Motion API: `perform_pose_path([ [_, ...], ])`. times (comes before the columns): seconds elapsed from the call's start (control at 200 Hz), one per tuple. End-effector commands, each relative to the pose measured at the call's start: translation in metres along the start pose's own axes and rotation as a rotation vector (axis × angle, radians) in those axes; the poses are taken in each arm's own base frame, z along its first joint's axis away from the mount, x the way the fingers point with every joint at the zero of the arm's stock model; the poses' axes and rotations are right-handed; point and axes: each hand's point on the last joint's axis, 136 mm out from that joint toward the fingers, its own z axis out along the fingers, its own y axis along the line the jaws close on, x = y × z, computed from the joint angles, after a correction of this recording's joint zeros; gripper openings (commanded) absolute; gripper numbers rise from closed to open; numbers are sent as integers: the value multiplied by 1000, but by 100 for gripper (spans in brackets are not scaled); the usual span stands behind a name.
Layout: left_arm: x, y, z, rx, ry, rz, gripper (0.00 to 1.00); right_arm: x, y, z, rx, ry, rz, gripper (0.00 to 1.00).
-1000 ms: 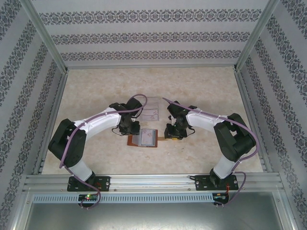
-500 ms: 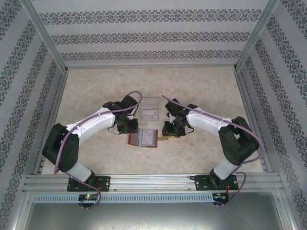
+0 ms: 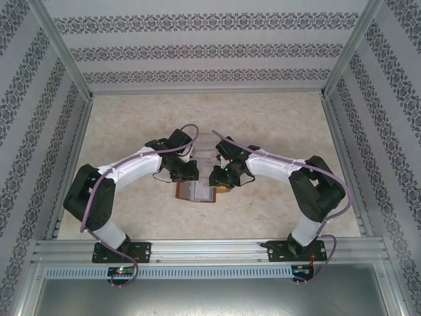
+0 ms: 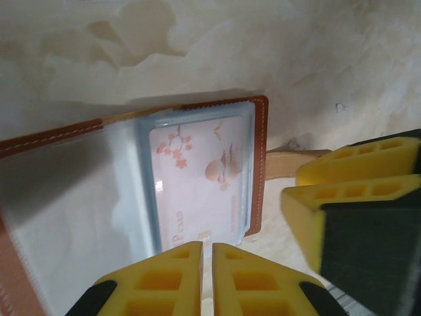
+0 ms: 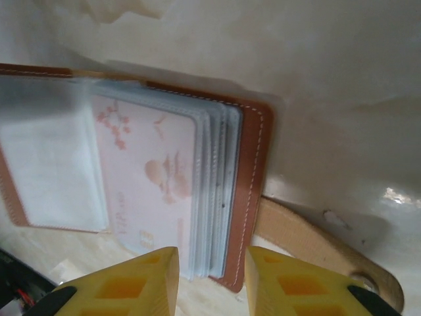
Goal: Take the credit cards out of the card holder
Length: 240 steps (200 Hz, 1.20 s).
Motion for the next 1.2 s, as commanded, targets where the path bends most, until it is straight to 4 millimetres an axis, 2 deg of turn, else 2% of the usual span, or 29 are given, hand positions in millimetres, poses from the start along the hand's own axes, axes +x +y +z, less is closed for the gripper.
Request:
perform_pose_path([
  [0.0,-6,-4,10,62,4,-16,12,-2,-3,7,22,-4,15,33],
  [0.315,-5,6,22,72,29,-40,13,1,-49,16,170,5,40,33],
  [0.655,-2,4,35,117,62,-68,16,2,-77,6,286,6,31,34],
  [0.929,-3,4,43,130,70,-81,16,-7,-75,-11,375,-25,-25,34],
  [1.194,-9,-6,48,202,62,-100,16,-9,-35,-18,182,-66,1,34],
])
